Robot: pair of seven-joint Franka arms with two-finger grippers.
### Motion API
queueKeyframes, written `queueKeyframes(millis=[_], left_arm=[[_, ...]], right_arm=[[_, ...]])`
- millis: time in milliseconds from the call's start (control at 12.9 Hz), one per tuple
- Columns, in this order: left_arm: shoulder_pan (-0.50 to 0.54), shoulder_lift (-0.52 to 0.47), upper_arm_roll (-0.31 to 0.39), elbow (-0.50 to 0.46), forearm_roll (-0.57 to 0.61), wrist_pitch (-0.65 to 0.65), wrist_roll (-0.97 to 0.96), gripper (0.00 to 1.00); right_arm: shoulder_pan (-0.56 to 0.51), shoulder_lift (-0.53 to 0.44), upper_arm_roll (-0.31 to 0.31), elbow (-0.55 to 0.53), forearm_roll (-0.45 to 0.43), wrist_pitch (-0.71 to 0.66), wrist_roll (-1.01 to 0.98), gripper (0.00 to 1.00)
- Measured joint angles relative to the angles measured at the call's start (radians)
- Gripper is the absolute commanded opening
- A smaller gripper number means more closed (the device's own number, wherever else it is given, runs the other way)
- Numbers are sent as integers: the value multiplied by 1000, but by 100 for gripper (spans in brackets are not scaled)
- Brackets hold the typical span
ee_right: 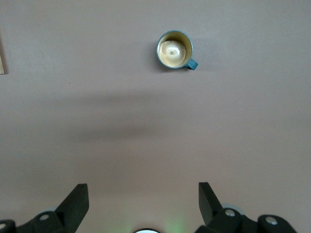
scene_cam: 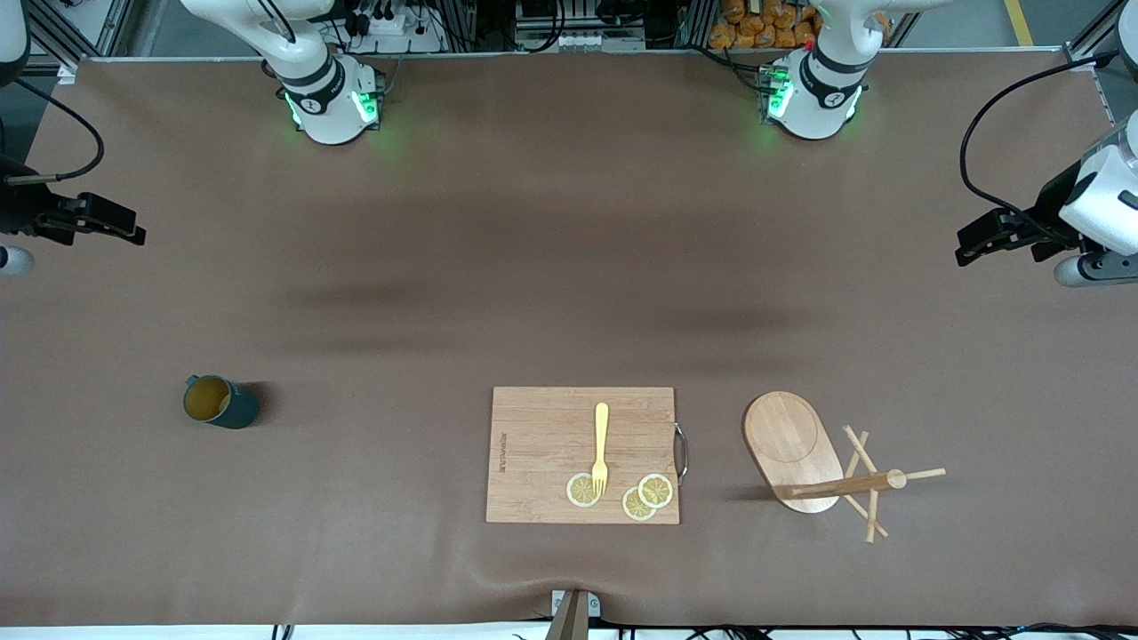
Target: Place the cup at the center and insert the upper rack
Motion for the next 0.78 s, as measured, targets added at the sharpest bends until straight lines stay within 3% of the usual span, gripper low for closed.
queueKeyframes(millis=[776], left_arm=[[0, 39, -12, -8, 3, -7, -10, 100]], right_arm=[[0, 0, -3, 0, 0, 1, 0, 100]])
